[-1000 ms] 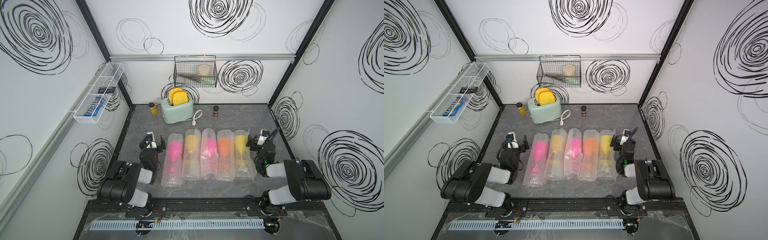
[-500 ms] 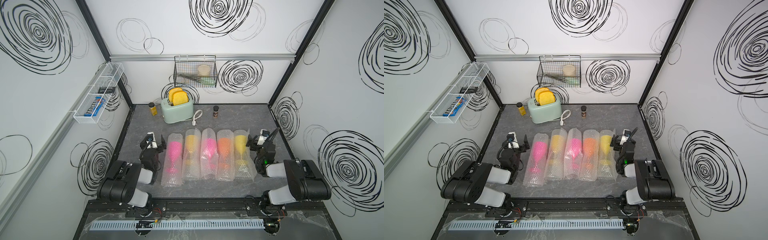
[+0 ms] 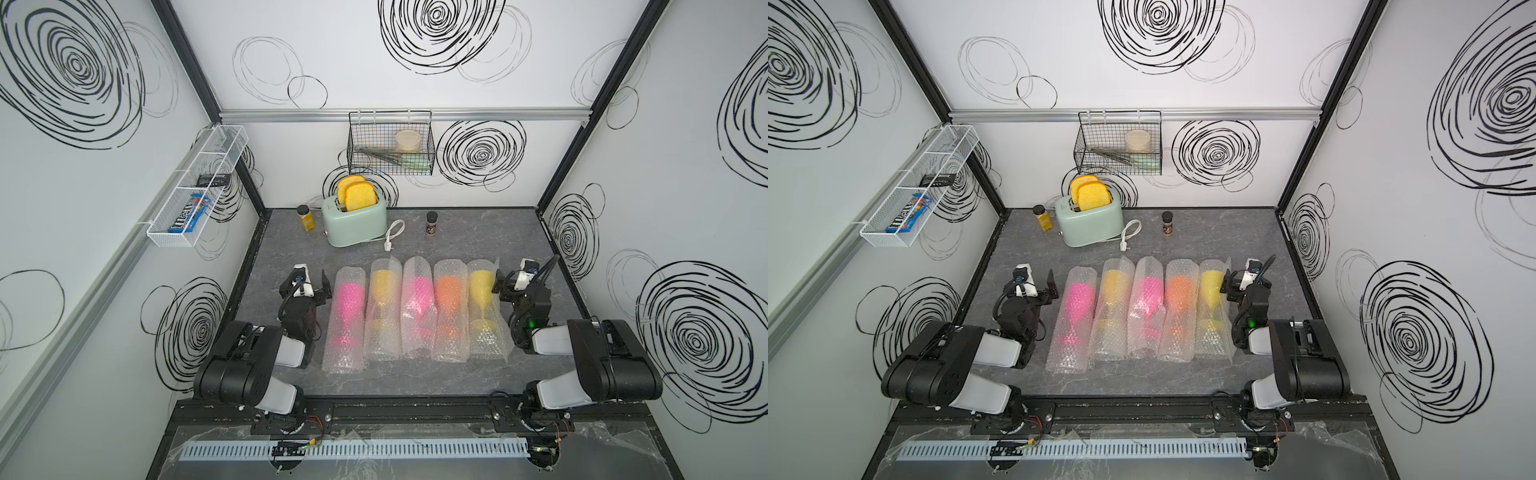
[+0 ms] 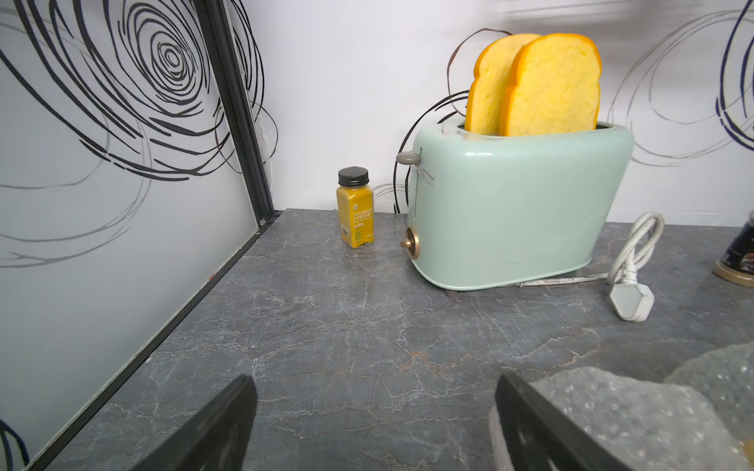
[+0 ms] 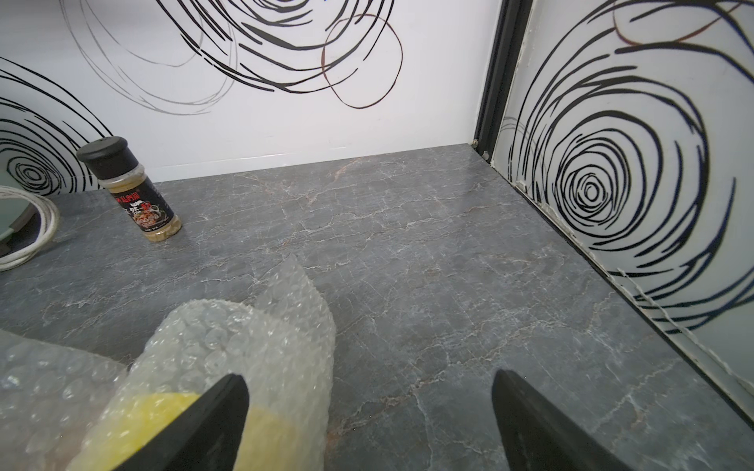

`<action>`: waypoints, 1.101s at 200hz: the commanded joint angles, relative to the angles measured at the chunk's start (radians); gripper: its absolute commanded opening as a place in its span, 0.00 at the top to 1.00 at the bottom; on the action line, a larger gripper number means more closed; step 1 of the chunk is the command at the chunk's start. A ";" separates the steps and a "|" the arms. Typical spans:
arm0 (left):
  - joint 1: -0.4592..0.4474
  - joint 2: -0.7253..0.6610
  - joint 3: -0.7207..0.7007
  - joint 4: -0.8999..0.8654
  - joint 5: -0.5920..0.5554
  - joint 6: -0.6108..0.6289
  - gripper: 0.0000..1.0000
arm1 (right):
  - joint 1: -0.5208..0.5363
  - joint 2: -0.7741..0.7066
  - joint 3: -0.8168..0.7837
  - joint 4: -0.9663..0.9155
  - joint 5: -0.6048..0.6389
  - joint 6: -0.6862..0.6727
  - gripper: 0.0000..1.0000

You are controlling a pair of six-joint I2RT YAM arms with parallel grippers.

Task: Unpack wine glasses from bubble wrap
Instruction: Unwrap the bubble wrap at the center of the board.

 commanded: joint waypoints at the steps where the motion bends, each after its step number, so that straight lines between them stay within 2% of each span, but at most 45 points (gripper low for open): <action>1: 0.007 -0.037 0.044 -0.024 0.029 -0.005 0.04 | -0.014 -0.064 0.096 -0.168 0.001 0.022 0.03; 16: 0.010 -0.106 0.116 -0.215 0.065 0.005 0.04 | -0.042 -0.110 0.191 -0.369 -0.003 0.062 0.03; 39: -0.006 -0.166 0.241 -0.461 0.042 0.014 0.04 | -0.052 -0.178 0.248 -0.470 -0.071 0.065 0.03; 62: -0.011 -0.210 0.370 -0.671 0.041 -0.104 0.04 | -0.040 -0.217 0.322 -0.603 -0.138 0.069 0.03; 109: -0.072 -0.192 0.635 -1.039 0.236 -0.281 0.04 | 0.035 -0.258 0.467 -0.903 -0.134 0.135 0.03; 138: -0.149 -0.154 0.751 -1.170 0.346 -0.351 0.04 | 0.047 -0.273 0.531 -1.081 -0.187 0.186 0.03; 163: -0.257 -0.125 0.819 -1.251 0.413 -0.380 0.04 | 0.058 -0.291 0.566 -1.234 -0.223 0.222 0.02; 199: -0.407 -0.094 0.854 -1.296 0.427 -0.407 0.04 | 0.066 -0.373 0.517 -1.334 -0.272 0.287 0.00; 220: -0.474 -0.084 0.865 -1.299 0.424 -0.432 0.04 | 0.070 -0.417 0.494 -1.374 -0.298 0.315 0.02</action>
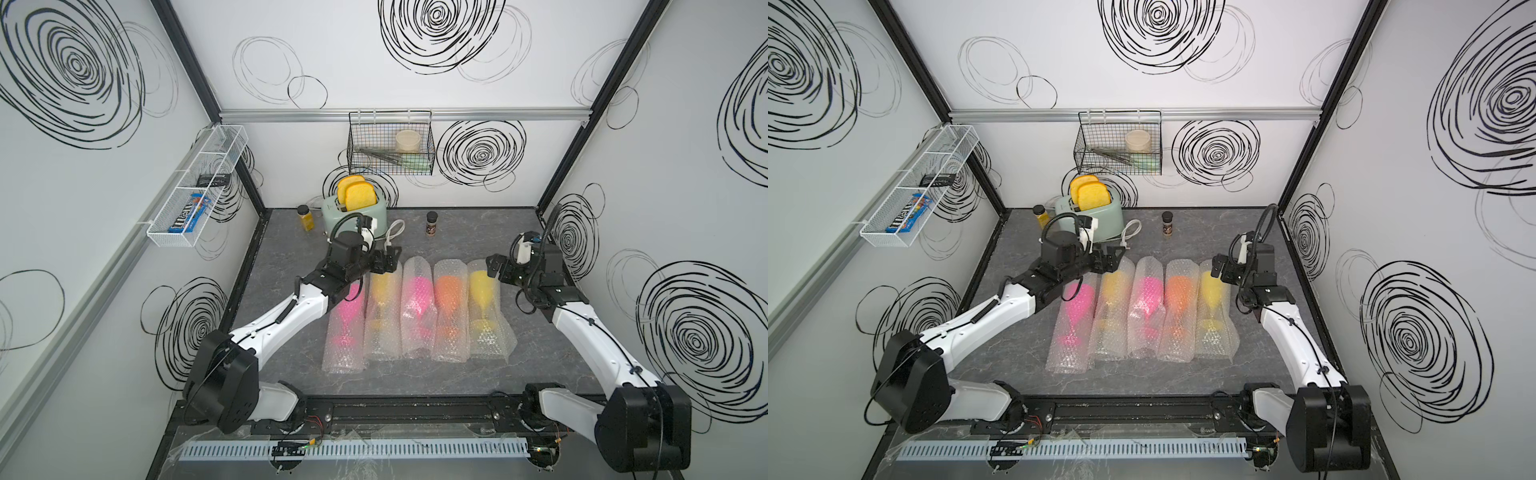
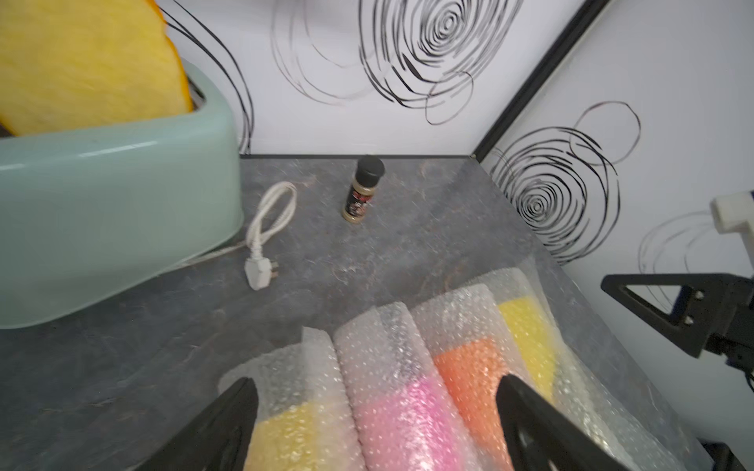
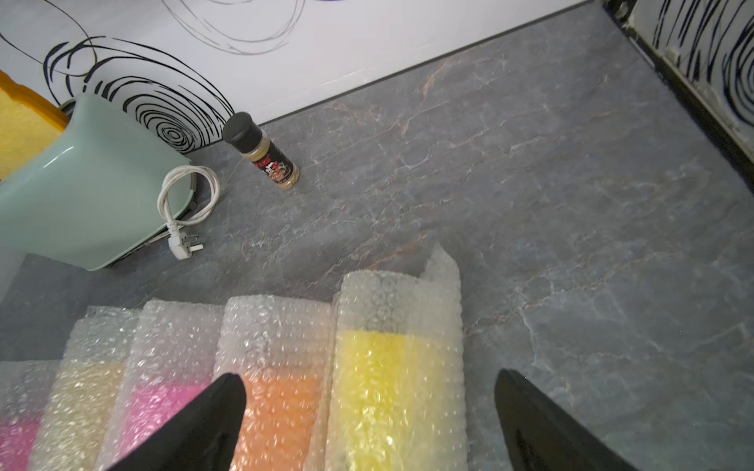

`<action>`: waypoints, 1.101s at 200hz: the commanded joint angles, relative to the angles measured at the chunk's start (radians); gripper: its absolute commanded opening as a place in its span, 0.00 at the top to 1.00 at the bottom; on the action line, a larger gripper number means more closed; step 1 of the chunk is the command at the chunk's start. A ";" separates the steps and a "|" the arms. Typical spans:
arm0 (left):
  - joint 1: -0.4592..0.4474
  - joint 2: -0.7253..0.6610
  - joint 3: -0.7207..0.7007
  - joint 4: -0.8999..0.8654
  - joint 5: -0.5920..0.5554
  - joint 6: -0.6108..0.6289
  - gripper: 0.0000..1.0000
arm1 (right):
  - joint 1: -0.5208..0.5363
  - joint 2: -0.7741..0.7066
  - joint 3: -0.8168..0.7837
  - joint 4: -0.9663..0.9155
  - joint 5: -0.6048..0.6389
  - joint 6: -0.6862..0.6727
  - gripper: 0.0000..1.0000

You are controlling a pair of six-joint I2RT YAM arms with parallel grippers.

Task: Unpack wine glasses from bubble wrap
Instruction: Unwrap the bubble wrap at the center of the board.

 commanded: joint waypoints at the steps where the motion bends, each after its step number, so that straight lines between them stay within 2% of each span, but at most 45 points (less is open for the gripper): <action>1: -0.055 0.013 0.045 -0.029 0.022 -0.063 0.04 | 0.010 -0.055 -0.026 -0.114 -0.049 0.061 0.02; 60: -0.204 0.050 0.040 0.021 0.061 -0.143 0.04 | 0.044 -0.063 -0.088 -0.158 -0.043 0.075 0.05; 92: -0.238 0.076 0.065 0.023 0.091 -0.156 0.04 | 0.070 -0.033 -0.069 -0.201 0.017 0.061 0.07; 119: -0.263 0.105 0.087 0.028 0.115 -0.172 0.04 | 0.078 -0.038 -0.078 -0.239 0.041 0.061 0.16; 154: -0.319 0.172 0.147 0.014 0.126 -0.183 0.04 | 0.078 -0.043 -0.085 -0.273 0.050 0.066 0.32; 171: -0.347 0.206 0.154 0.058 0.154 -0.233 0.04 | 0.079 -0.046 -0.080 -0.291 0.071 0.065 0.41; 206: -0.386 0.301 0.198 0.135 0.228 -0.353 0.04 | 0.078 -0.028 -0.092 -0.271 0.075 0.061 0.45; 220: -0.400 0.338 0.234 0.146 0.243 -0.383 0.04 | 0.076 -0.006 -0.087 -0.280 0.087 0.063 0.53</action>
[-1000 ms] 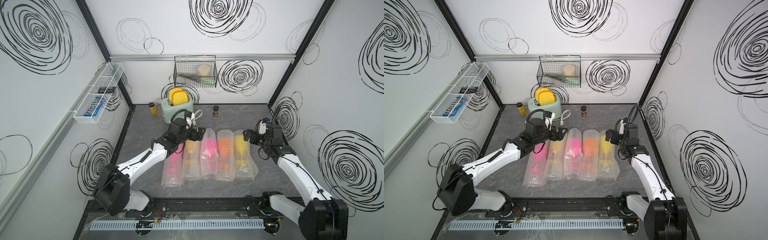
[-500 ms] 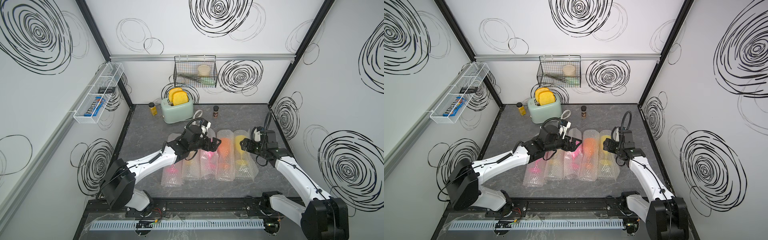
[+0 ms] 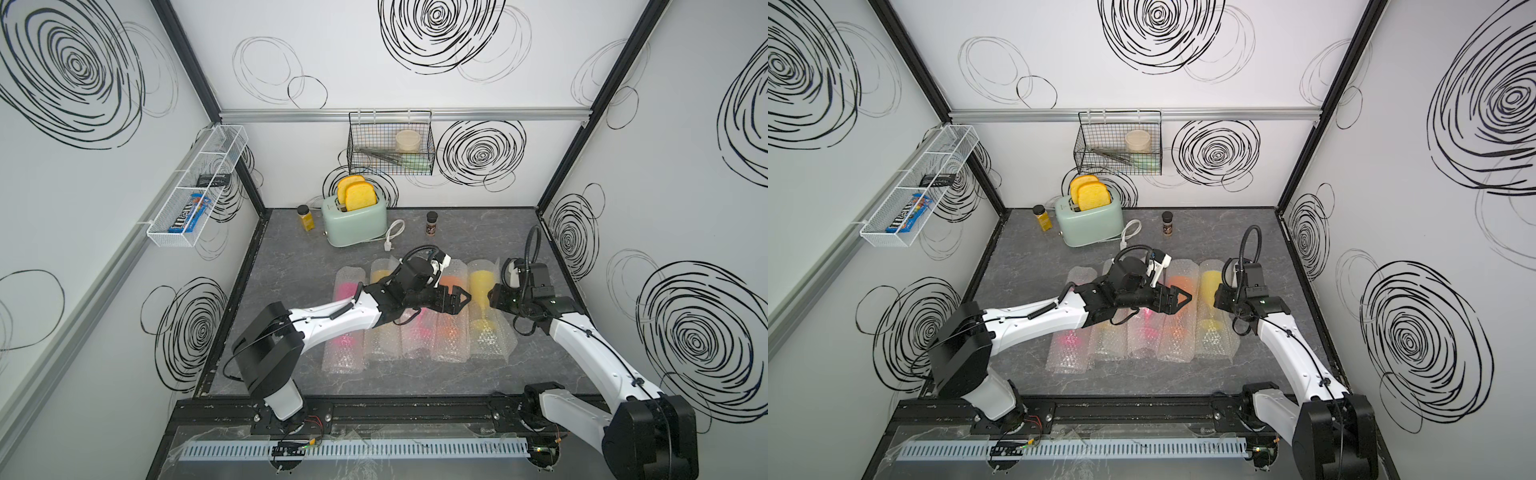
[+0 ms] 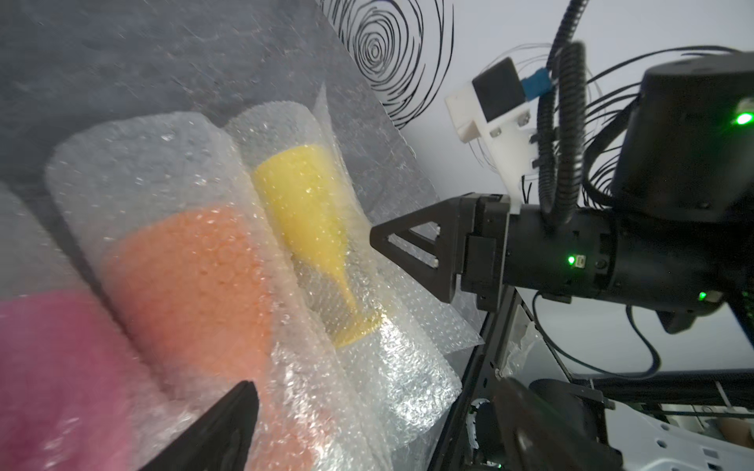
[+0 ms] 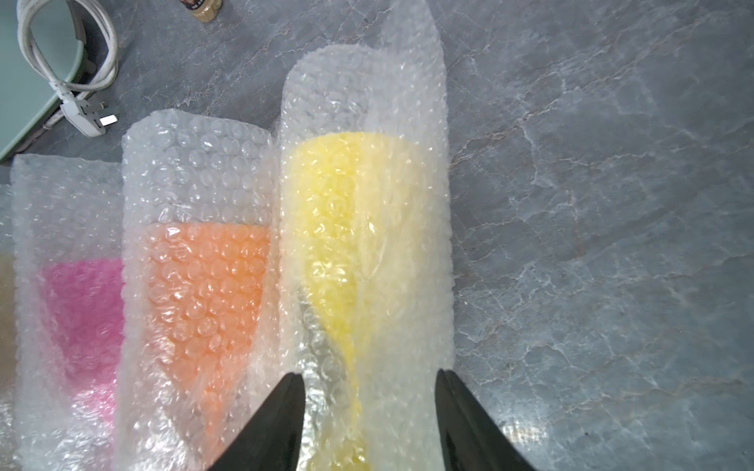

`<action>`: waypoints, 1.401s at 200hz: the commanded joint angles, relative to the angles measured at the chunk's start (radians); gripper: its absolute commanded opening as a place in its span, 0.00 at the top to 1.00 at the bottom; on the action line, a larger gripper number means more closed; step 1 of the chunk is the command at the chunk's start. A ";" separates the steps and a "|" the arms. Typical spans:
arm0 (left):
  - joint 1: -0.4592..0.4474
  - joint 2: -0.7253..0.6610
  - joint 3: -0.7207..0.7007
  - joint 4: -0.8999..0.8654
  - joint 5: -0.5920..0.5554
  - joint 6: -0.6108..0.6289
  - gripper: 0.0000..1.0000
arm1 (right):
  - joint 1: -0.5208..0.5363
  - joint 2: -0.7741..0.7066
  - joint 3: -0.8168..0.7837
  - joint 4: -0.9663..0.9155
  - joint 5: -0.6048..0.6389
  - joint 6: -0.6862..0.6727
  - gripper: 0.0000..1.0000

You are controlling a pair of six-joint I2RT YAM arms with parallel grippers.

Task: Unpack wine glasses from bubble wrap
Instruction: Unwrap the bubble wrap at the center of the board.

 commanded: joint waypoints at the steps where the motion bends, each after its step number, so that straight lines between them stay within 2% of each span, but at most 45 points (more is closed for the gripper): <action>1: -0.016 0.049 0.072 0.092 0.059 -0.105 0.04 | 0.001 0.027 -0.002 -0.032 0.028 0.006 0.53; 18: -0.035 0.090 0.120 0.070 0.046 -0.126 0.04 | -0.001 0.052 0.000 -0.029 0.029 0.007 0.57; 33: -0.045 0.124 0.157 0.043 0.031 -0.140 0.00 | -0.001 0.071 -0.001 -0.025 0.034 0.023 0.60; 40: -0.048 0.138 0.170 0.028 0.023 -0.148 0.02 | -0.003 0.076 -0.002 -0.022 0.036 0.026 0.61; 67: -0.053 0.176 0.206 -0.014 -0.016 -0.175 0.07 | -0.011 0.070 -0.007 -0.006 0.034 0.031 0.79; 130: -0.081 0.280 0.321 -0.122 -0.129 -0.188 0.16 | -0.022 0.005 -0.022 0.000 0.021 0.048 0.96; 177: -0.102 0.380 0.436 -0.188 -0.160 -0.154 0.16 | -0.048 -0.047 -0.072 0.056 -0.066 0.054 0.98; 229: -0.130 0.480 0.549 -0.265 -0.207 -0.102 0.17 | -0.060 -0.074 -0.094 0.087 -0.102 0.049 0.98; 280: -0.135 0.523 0.565 -0.289 -0.268 -0.067 0.19 | -0.082 -0.071 -0.096 0.097 -0.126 0.044 0.98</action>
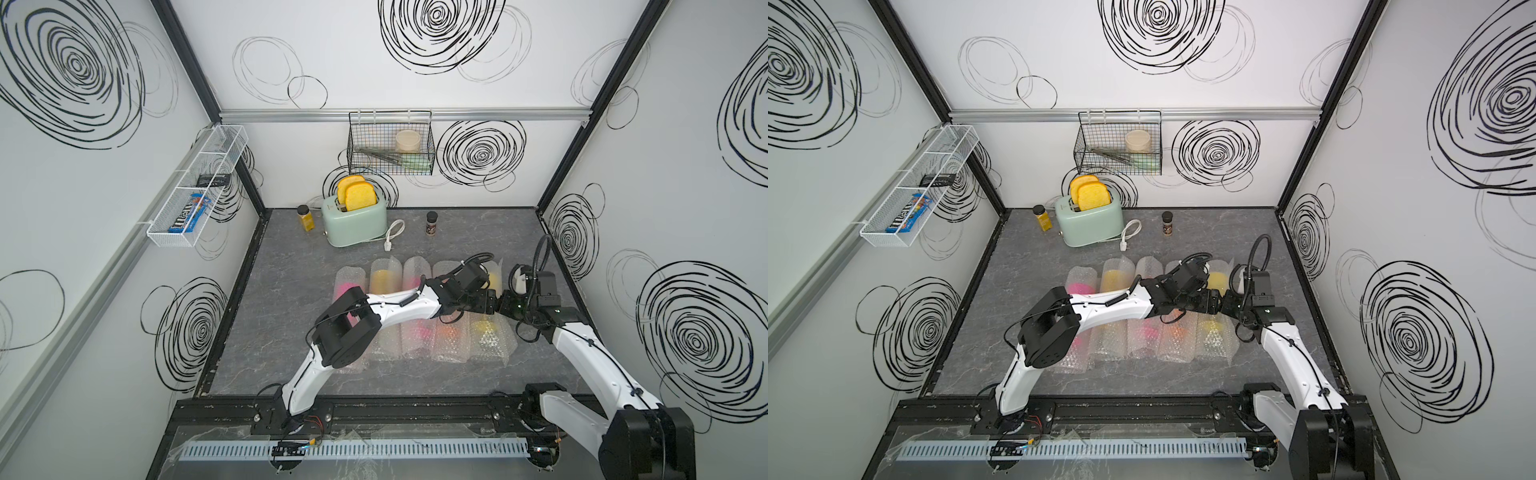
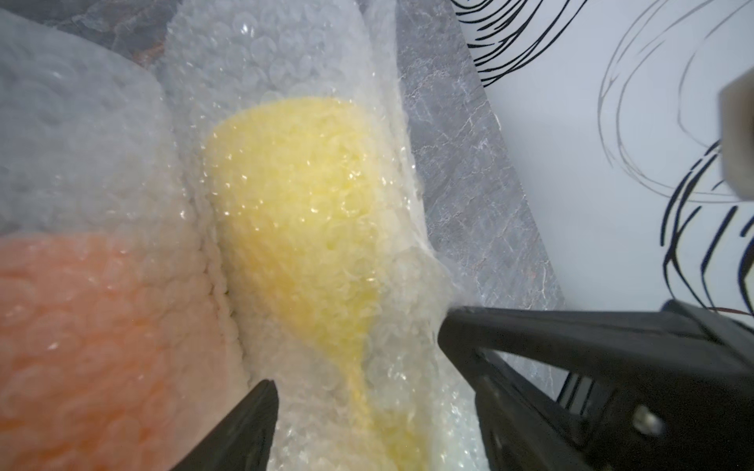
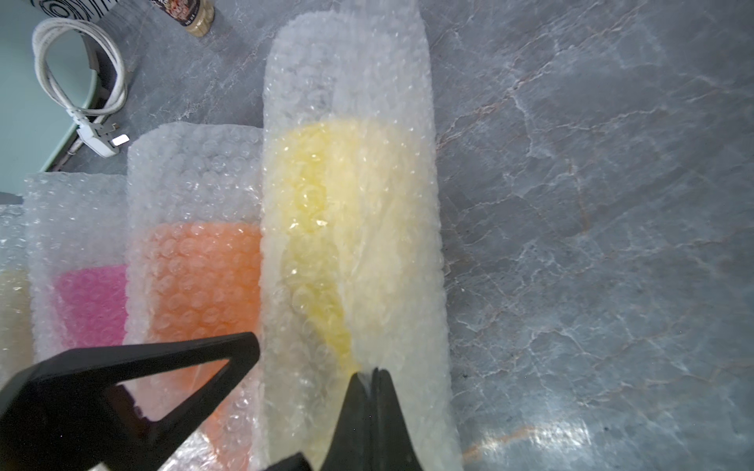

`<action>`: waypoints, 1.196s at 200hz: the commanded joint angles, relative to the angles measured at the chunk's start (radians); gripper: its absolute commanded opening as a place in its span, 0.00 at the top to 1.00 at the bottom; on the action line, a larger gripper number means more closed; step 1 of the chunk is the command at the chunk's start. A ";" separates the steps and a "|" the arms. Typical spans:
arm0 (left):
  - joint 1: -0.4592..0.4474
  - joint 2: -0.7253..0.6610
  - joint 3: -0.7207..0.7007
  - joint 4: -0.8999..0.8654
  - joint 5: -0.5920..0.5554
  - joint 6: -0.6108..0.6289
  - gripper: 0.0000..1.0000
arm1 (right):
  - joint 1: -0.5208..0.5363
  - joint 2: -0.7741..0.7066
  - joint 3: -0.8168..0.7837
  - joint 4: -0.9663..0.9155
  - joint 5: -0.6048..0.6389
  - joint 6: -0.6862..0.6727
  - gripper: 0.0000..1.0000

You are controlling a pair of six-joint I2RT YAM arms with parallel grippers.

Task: Unpack wine glasses from bubble wrap
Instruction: Unwrap the bubble wrap at the center of the board.

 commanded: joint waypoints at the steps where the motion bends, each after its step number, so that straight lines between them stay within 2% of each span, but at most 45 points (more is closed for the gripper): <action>1: -0.013 0.031 0.029 -0.012 -0.046 0.025 0.19 | -0.007 -0.011 -0.003 0.029 -0.031 0.003 0.98; 46: 0.004 0.061 0.037 -0.001 -0.047 0.024 0.19 | -0.013 -0.007 -0.002 0.030 -0.023 -0.010 0.97; 61: 0.008 0.065 0.036 -0.004 -0.044 0.026 0.19 | -0.016 0.000 -0.002 0.041 -0.022 -0.025 0.91; 70: 0.010 0.064 0.030 0.000 -0.040 0.026 0.20 | -0.018 0.008 -0.002 0.048 -0.029 -0.036 0.81; 93: 0.010 0.059 0.016 0.012 -0.035 0.023 0.21 | -0.018 0.038 0.002 0.062 -0.032 -0.038 0.76; 209: 0.006 0.075 -0.003 0.030 -0.006 0.011 0.24 | -0.018 0.149 0.065 0.078 0.081 -0.042 0.86; 239: 0.007 0.077 -0.013 0.036 -0.004 0.006 0.25 | -0.022 0.181 0.084 0.078 0.086 -0.039 0.97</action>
